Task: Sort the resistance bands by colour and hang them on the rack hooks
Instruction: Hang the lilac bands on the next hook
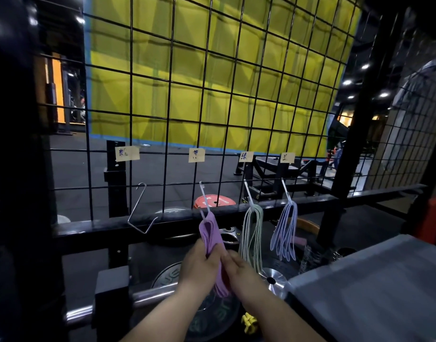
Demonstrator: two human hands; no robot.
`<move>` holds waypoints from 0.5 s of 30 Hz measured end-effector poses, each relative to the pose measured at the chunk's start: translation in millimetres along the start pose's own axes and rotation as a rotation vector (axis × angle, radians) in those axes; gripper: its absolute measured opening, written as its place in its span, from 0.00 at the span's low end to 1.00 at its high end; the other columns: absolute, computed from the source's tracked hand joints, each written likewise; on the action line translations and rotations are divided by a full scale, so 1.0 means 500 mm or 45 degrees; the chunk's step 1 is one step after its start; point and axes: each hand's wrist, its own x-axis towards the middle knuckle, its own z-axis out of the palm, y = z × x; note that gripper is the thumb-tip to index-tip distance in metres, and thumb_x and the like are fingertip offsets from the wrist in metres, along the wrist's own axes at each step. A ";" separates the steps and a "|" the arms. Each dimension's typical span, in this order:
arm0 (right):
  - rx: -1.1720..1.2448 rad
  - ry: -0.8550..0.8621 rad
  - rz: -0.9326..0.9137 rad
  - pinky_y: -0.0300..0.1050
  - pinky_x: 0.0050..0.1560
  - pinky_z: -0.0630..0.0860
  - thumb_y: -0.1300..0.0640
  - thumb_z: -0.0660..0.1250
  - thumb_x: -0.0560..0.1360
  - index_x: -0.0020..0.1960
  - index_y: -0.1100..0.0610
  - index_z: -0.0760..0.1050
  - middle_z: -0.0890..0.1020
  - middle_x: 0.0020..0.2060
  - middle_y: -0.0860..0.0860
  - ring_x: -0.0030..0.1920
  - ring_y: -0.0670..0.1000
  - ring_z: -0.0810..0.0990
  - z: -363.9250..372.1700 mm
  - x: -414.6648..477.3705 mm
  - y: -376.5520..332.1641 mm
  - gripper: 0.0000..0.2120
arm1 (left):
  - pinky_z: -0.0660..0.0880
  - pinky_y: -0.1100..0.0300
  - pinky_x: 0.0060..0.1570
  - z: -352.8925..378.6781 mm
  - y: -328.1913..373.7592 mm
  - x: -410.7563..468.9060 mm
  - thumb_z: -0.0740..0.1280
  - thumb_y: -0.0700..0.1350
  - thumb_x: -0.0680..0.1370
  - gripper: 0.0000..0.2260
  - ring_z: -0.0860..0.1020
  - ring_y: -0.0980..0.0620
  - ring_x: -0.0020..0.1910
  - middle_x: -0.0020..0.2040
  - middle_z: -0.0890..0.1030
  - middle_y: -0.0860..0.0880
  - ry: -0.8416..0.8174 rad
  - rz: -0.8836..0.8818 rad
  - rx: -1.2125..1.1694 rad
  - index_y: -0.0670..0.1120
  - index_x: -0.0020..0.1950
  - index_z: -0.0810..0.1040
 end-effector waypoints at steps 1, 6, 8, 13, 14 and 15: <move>-0.018 0.000 0.008 0.43 0.53 0.77 0.45 0.57 0.82 0.52 0.53 0.77 0.84 0.46 0.52 0.50 0.49 0.82 -0.001 -0.005 0.005 0.15 | 0.70 0.59 0.43 0.004 -0.004 0.000 0.63 0.47 0.80 0.03 0.77 0.49 0.45 0.46 0.80 0.48 -0.007 0.004 0.004 0.50 0.47 0.74; 0.046 -0.004 0.064 0.44 0.49 0.74 0.44 0.59 0.81 0.51 0.48 0.79 0.85 0.46 0.50 0.46 0.47 0.82 -0.005 -0.021 0.039 0.13 | 0.71 0.58 0.42 0.024 -0.018 -0.004 0.64 0.47 0.79 0.06 0.78 0.48 0.42 0.43 0.80 0.45 -0.005 -0.051 -0.046 0.46 0.44 0.76; 0.077 -0.020 0.077 0.45 0.48 0.74 0.42 0.59 0.80 0.50 0.46 0.80 0.85 0.46 0.50 0.46 0.49 0.82 -0.004 -0.026 0.047 0.13 | 0.72 0.58 0.41 0.031 -0.026 -0.004 0.66 0.47 0.78 0.07 0.79 0.49 0.42 0.42 0.80 0.45 -0.004 -0.070 -0.091 0.45 0.45 0.78; -0.028 -0.021 0.043 0.45 0.55 0.77 0.43 0.55 0.81 0.54 0.48 0.76 0.84 0.48 0.50 0.50 0.50 0.83 -0.011 -0.036 0.053 0.14 | 0.75 0.59 0.44 0.048 -0.037 -0.009 0.66 0.45 0.78 0.05 0.81 0.51 0.44 0.44 0.82 0.47 -0.012 -0.091 -0.193 0.46 0.48 0.81; -0.058 -0.025 0.037 0.41 0.53 0.77 0.43 0.54 0.82 0.55 0.49 0.74 0.84 0.47 0.50 0.47 0.48 0.82 -0.012 -0.039 0.052 0.14 | 0.75 0.62 0.42 0.051 -0.038 -0.012 0.66 0.45 0.78 0.06 0.81 0.52 0.44 0.44 0.83 0.47 -0.021 -0.096 -0.208 0.46 0.48 0.81; -0.083 -0.032 0.033 0.34 0.47 0.76 0.44 0.53 0.82 0.55 0.49 0.73 0.83 0.45 0.49 0.44 0.45 0.81 -0.013 -0.042 0.050 0.13 | 0.73 0.65 0.40 0.054 -0.041 -0.016 0.65 0.44 0.79 0.06 0.81 0.53 0.43 0.44 0.83 0.47 -0.010 -0.091 -0.200 0.45 0.48 0.81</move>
